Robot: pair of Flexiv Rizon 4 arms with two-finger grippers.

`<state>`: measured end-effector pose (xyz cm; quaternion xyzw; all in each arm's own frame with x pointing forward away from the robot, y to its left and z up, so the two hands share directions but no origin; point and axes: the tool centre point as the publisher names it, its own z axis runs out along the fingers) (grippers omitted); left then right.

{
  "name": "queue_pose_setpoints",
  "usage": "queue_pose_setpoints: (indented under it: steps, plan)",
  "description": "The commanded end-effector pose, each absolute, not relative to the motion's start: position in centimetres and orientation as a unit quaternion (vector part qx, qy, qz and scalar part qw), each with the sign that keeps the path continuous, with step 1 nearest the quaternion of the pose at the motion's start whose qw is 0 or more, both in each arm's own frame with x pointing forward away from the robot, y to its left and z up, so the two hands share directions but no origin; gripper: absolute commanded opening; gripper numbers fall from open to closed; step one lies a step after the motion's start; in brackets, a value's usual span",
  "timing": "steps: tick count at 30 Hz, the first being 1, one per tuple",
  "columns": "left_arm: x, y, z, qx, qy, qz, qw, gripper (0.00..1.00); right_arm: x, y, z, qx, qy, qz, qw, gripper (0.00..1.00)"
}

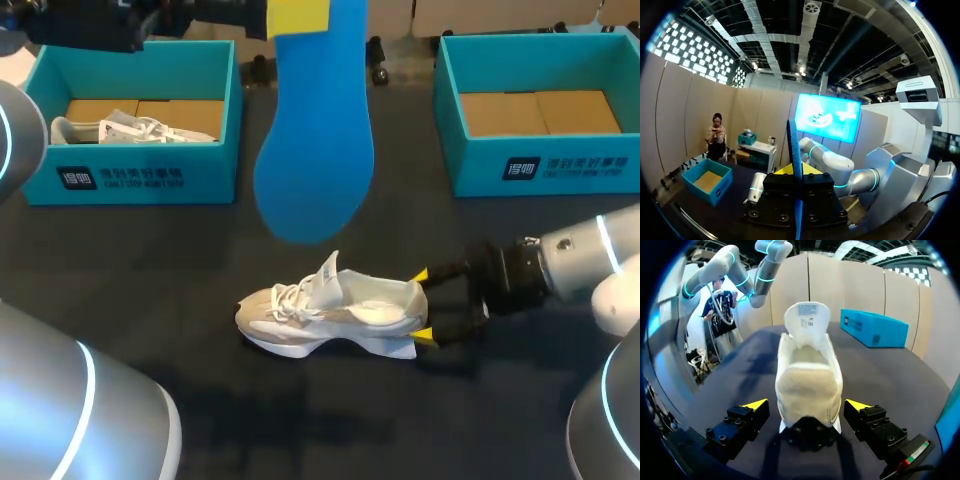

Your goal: Take the shoe out of the shoebox, open the shoe tongue, remove and reinsert the insole, then place the shoe into the shoebox

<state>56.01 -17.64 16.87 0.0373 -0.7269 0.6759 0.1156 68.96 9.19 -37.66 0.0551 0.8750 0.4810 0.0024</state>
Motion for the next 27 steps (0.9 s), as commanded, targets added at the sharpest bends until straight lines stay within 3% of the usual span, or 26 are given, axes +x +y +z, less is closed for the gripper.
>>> queue_pose_setpoints:
  steps: [1, 6, 19, 27]
  plan:
    - [56.1, -17.8, 17.0, 0.037, -0.728, 0.675, 0.116, 0.0, 68.8, 9.4, -35.4, 0.061, 0.926, 0.371, -0.025, 1.0]
    - [56.1, -17.8, 17.0, 0.037, -0.728, 0.675, 0.116, 0.0, 69.0, 9.9, -34.6, 0.08, 0.949, 0.296, -0.074, 1.0]
    - [56.1, -17.8, 17.0, 0.037, -0.728, 0.675, 0.116, 0.0, 68.4, 11.1, -32.2, 0.108, 0.986, 0.124, -0.042, 1.0]
    - [56.1, -17.8, 17.0, 0.037, -0.728, 0.675, 0.116, 0.0, 68.4, 12.1, -31.8, 0.112, 0.989, 0.04, -0.092, 1.0]
